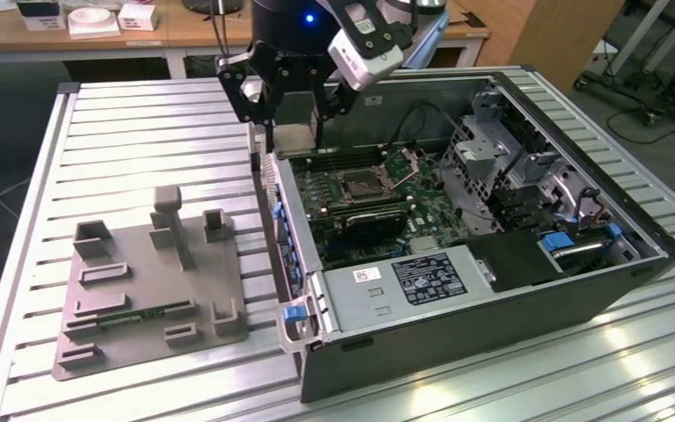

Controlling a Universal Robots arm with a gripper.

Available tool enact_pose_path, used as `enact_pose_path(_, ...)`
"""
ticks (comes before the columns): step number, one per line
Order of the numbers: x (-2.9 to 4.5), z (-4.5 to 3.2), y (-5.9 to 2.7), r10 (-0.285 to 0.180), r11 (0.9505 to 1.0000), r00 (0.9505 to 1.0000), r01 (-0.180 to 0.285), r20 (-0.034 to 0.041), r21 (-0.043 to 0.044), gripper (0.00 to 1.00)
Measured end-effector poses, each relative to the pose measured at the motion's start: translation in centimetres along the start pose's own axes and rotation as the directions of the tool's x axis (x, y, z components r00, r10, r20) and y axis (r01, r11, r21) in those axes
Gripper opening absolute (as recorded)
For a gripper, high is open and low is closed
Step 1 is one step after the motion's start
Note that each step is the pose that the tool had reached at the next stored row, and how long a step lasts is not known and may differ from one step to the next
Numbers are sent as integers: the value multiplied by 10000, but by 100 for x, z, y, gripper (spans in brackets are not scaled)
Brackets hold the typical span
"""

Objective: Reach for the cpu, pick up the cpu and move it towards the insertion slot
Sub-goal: 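Pick up the cpu and move it towards the insertion slot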

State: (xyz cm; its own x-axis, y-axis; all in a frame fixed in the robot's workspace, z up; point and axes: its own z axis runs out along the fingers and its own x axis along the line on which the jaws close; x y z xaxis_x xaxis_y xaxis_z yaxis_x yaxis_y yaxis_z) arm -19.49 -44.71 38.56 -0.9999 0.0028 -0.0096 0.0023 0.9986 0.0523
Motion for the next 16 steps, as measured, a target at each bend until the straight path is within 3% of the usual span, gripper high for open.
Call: enact_pose_path(16,-233,3,0,0,10000,10000,0,0,0,55)
